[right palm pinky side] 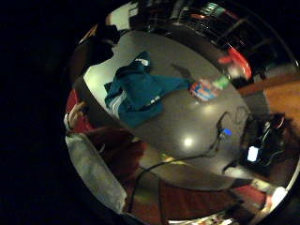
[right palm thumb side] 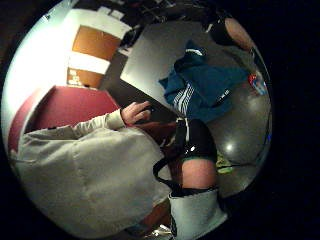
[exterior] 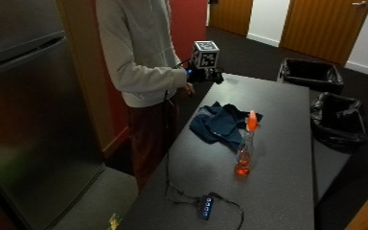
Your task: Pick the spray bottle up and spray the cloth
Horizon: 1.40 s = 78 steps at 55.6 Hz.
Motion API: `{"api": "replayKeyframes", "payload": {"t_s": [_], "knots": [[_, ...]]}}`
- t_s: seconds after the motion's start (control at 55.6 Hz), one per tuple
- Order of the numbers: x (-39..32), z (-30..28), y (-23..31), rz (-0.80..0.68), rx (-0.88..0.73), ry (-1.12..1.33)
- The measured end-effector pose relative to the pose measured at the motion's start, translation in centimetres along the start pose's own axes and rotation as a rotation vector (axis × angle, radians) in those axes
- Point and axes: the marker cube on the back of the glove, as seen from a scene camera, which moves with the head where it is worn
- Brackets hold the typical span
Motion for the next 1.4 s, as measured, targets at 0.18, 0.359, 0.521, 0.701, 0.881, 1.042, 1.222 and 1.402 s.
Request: {"api": "replayKeyframes", "payload": {"t_s": [0.18, 0.359, 0.521, 0.701, 0.881, 1.042, 1.222, 1.402], "knots": [[-1.8, 1.2, -2.8, -0.02, -0.121, 0.09], [-2.9, 3.1, -4.1, 0.026, -0.187, 0.118], [-2.2, 3.5, -4.3, 0.046, -0.199, 0.112], [-0.6, 3.1, -3.7, 0.056, -0.14, 0.143], [0.5, 3.3, -2.8, 0.092, -0.015, 0.101], [2.7, 2.7, -1.0, 0.174, 0.16, 0.075], [4.9, 2.3, 1.0, 0.284, 0.316, 0.063], [6.4, 2.1, 2.6, 0.329, 0.445, 0.084]]}}
